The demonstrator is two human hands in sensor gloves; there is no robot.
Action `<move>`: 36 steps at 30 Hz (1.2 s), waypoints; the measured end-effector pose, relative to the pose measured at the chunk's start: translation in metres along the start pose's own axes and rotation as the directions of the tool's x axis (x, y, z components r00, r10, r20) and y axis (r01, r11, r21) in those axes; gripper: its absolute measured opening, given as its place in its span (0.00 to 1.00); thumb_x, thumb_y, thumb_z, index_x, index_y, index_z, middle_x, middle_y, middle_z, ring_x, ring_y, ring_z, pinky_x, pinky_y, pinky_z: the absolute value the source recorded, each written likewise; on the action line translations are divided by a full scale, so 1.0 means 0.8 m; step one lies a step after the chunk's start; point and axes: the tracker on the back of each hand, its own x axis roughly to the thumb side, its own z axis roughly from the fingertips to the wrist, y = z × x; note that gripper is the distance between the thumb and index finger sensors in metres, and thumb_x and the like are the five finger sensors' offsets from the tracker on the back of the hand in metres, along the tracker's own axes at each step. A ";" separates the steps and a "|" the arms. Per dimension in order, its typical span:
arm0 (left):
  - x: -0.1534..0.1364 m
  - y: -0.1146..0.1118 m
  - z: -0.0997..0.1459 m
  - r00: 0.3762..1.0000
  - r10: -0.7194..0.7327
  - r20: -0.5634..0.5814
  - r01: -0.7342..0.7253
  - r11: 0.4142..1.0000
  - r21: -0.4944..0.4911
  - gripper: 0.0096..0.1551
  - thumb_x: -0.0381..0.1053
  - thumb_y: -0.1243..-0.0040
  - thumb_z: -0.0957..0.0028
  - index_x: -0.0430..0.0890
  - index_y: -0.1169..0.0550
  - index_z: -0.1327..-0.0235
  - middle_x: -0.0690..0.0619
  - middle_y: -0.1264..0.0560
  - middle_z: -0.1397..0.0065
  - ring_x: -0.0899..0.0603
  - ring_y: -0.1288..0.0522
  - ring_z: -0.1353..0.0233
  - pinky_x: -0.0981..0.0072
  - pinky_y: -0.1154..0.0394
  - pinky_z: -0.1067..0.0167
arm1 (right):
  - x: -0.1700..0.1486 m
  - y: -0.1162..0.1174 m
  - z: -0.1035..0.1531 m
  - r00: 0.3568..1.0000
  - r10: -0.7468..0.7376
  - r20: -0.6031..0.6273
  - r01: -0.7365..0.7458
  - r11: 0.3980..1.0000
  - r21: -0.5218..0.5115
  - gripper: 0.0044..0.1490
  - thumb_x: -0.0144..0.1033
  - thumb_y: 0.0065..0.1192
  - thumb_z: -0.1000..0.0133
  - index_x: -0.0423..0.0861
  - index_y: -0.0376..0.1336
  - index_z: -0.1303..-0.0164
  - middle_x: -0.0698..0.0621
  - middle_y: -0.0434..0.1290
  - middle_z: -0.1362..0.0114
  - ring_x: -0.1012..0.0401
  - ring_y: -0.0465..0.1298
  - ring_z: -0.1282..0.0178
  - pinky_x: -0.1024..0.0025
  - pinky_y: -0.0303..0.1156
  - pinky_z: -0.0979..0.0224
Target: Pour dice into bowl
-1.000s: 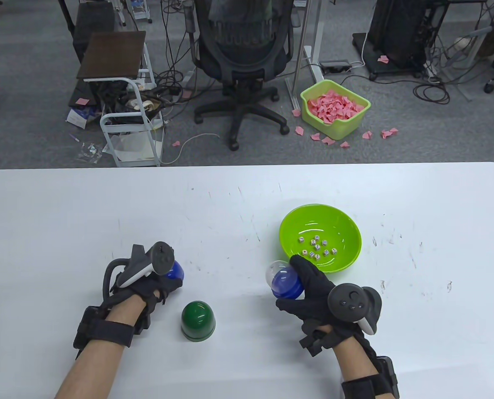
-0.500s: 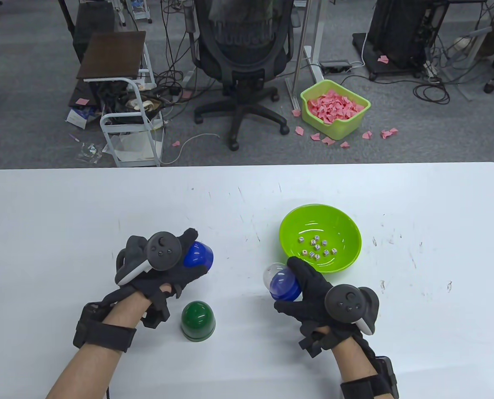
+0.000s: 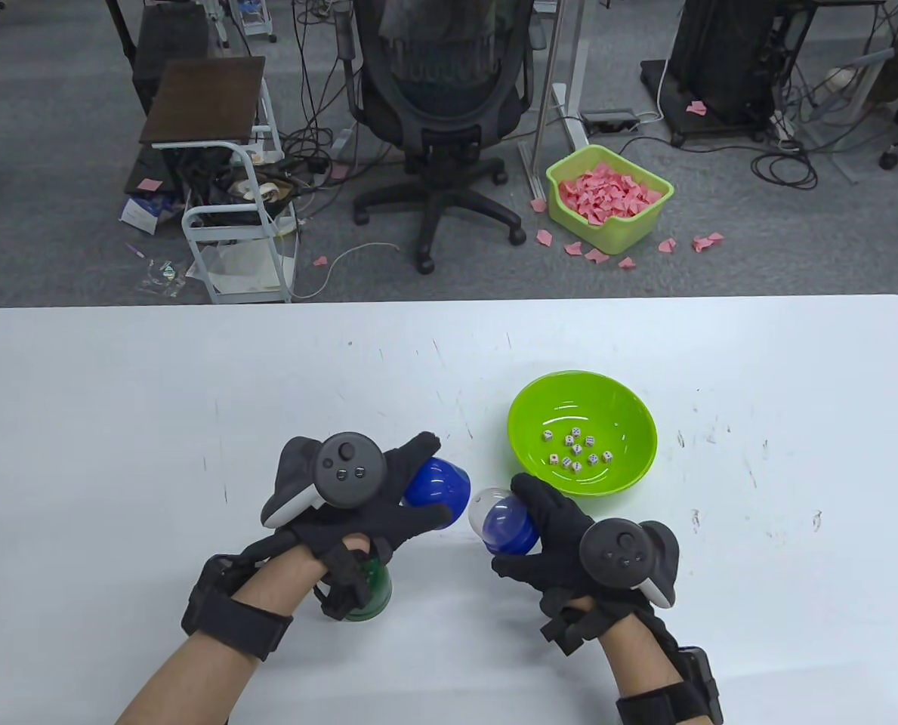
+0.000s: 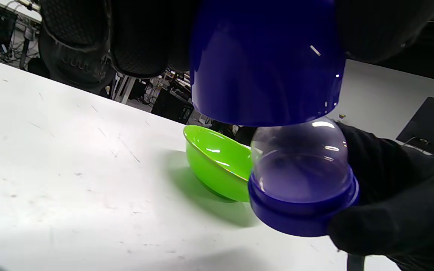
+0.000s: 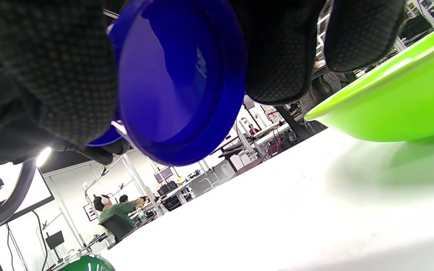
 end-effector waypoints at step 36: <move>0.054 -0.016 -0.014 0.994 0.001 0.112 0.002 1.000 -0.024 0.57 0.75 0.44 0.54 0.52 0.50 0.19 0.41 0.39 0.17 0.32 0.31 0.23 0.34 0.34 0.27 | 0.006 -0.015 0.006 0.989 -0.139 0.055 0.148 0.968 -0.204 0.66 0.54 0.83 0.60 0.32 0.54 0.23 0.31 0.68 0.24 0.41 0.79 0.43 0.33 0.71 0.34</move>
